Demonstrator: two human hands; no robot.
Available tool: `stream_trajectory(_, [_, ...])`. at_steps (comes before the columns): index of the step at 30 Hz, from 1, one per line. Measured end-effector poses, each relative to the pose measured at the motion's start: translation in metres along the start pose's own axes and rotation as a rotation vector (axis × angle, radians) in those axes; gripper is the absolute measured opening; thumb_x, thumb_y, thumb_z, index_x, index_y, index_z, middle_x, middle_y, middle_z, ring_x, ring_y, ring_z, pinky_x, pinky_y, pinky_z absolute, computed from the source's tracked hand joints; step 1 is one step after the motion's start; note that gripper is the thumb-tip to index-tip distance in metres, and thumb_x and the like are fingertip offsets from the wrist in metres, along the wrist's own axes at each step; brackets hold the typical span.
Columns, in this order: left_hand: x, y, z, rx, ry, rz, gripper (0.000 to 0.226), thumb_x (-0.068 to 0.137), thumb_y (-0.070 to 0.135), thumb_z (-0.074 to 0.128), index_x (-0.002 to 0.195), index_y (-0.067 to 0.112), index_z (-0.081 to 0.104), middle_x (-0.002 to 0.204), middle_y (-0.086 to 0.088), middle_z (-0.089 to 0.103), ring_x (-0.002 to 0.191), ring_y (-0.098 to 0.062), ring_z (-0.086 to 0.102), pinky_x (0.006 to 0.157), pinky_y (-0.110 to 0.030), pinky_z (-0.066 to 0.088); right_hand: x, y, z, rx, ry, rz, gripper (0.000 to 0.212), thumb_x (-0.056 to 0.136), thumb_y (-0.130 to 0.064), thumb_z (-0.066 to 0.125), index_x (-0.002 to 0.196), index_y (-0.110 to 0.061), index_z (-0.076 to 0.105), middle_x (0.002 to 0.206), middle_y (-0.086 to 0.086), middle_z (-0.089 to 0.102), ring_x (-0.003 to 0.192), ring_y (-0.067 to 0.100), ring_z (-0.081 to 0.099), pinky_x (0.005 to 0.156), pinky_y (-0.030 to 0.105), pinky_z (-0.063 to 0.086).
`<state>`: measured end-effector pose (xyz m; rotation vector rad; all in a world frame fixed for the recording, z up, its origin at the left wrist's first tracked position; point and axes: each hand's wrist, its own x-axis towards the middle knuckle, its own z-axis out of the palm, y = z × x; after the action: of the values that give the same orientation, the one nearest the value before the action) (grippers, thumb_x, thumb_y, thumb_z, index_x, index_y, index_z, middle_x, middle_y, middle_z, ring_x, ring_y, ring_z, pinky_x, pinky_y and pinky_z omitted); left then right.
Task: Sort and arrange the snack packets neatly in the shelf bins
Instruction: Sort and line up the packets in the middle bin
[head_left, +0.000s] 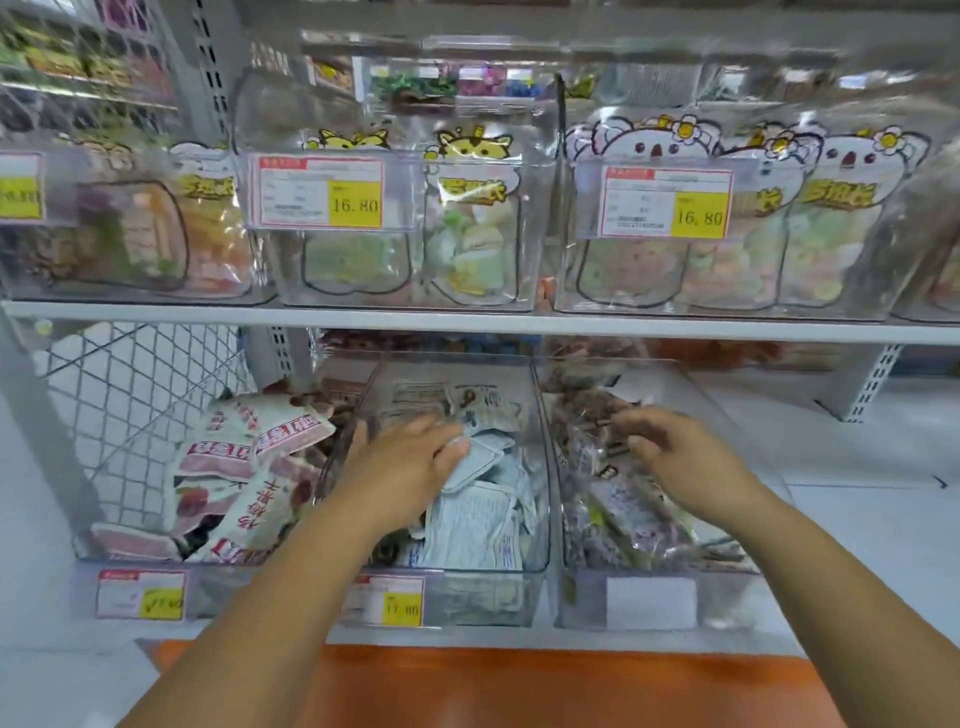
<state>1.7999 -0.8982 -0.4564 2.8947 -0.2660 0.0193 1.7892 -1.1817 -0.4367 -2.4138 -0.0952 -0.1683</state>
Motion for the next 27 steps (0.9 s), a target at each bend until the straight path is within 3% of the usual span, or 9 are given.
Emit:
stream_trajectory(4, [-0.001, 0.033, -0.007, 0.089, 0.25, 0.151, 0.063, 0.093, 0.067, 0.021, 0.148, 0.038, 0.027, 0.157, 0.005, 0.023, 0.146, -0.018, 0.01, 0.118, -0.048, 0.003, -0.008, 0.016, -0.031, -0.004, -0.278, 0.066, 0.027, 0.088, -0.042, 0.064, 0.115, -0.038, 0.064, 0.122, -0.018, 0.052, 0.122, 0.009, 0.046, 0.091, 0.022, 0.038])
stream_trajectory(7, [-0.009, 0.068, -0.002, -0.18, 0.161, 0.278, 0.063, 0.093, 0.063, 0.033, 0.15, 0.037, 0.023, 0.158, 0.012, 0.015, 0.145, -0.01, 0.012, 0.117, -0.031, 0.013, -0.008, 0.009, -0.014, -0.162, -0.408, -0.016, 0.063, 0.072, -0.065, 0.067, 0.13, -0.06, 0.043, 0.156, -0.008, 0.021, 0.145, 0.016, 0.015, 0.114, 0.038, 0.022])
stream_trajectory(9, [-0.006, 0.079, 0.011, -0.196, 0.069, 0.324, 0.066, 0.093, 0.063, 0.035, 0.151, 0.039, 0.017, 0.158, 0.019, 0.006, 0.145, -0.005, 0.008, 0.115, -0.027, 0.014, -0.002, 0.012, 0.003, -0.267, -0.466, -0.061, 0.075, 0.073, -0.067, 0.066, 0.137, -0.061, 0.028, 0.16, -0.004, 0.011, 0.147, 0.02, 0.012, 0.117, 0.041, 0.02])
stream_trajectory(15, [-0.002, 0.066, 0.032, -0.184, 0.101, 0.358, 0.065, 0.092, 0.065, 0.03, 0.15, 0.042, 0.015, 0.156, 0.03, -0.001, 0.142, 0.003, 0.013, 0.113, -0.026, 0.02, 0.014, 0.047, -0.016, -0.605, -0.34, 0.033, 0.047, 0.084, -0.054, 0.059, 0.125, -0.03, 0.058, 0.114, 0.001, 0.062, 0.114, 0.021, 0.049, 0.091, 0.038, 0.047])
stream_trajectory(17, [-0.002, 0.067, 0.034, -0.21, 0.107, 0.37, 0.066, 0.09, 0.068, 0.026, 0.15, 0.044, 0.013, 0.155, 0.032, -0.005, 0.141, 0.006, 0.011, 0.112, -0.024, 0.02, 0.017, 0.044, -0.02, -0.516, -0.305, 0.027, 0.043, 0.083, -0.056, 0.062, 0.113, -0.026, 0.064, 0.101, -0.001, 0.067, 0.097, 0.016, 0.06, 0.083, 0.033, 0.051])
stream_trajectory(20, [-0.003, 0.066, 0.038, -0.205, 0.127, 0.378, 0.066, 0.089, 0.069, 0.021, 0.149, 0.044, 0.011, 0.154, 0.032, -0.007, 0.141, 0.008, 0.007, 0.11, -0.023, 0.017, 0.03, 0.021, -0.02, -0.41, 0.082, -0.092, 0.029, 0.083, -0.053, 0.064, 0.088, -0.025, 0.065, 0.086, -0.005, 0.064, 0.086, 0.016, 0.063, 0.069, 0.027, 0.048])
stream_trajectory(22, [-0.003, 0.067, 0.038, -0.227, 0.137, 0.38, 0.064, 0.091, 0.067, 0.023, 0.149, 0.044, 0.012, 0.155, 0.032, -0.006, 0.14, 0.007, 0.008, 0.111, -0.026, 0.019, 0.047, 0.012, -0.014, -0.457, 0.215, -0.191, 0.037, 0.078, -0.056, 0.065, 0.101, -0.027, 0.062, 0.105, 0.0, 0.057, 0.107, 0.02, 0.051, 0.081, 0.031, 0.046])
stream_trajectory(25, [-0.002, 0.067, 0.04, -0.217, 0.138, 0.383, 0.065, 0.088, 0.069, 0.018, 0.149, 0.045, 0.012, 0.155, 0.032, -0.005, 0.14, 0.006, 0.01, 0.111, -0.029, 0.022, 0.07, 0.017, 0.005, -0.513, -0.172, -0.173, 0.076, 0.075, -0.06, 0.066, 0.142, -0.043, 0.032, 0.151, -0.002, 0.026, 0.136, 0.024, 0.029, 0.107, 0.039, 0.035])
stream_trajectory(27, [-0.002, 0.067, 0.04, -0.207, 0.137, 0.375, 0.066, 0.087, 0.069, 0.016, 0.149, 0.045, 0.012, 0.155, 0.031, -0.005, 0.14, 0.007, 0.008, 0.111, -0.028, 0.02, 0.076, 0.026, 0.014, -0.488, -0.332, -0.196, 0.076, 0.082, -0.048, 0.066, 0.146, -0.046, 0.026, 0.158, -0.003, 0.014, 0.14, 0.023, 0.028, 0.111, 0.035, 0.03])
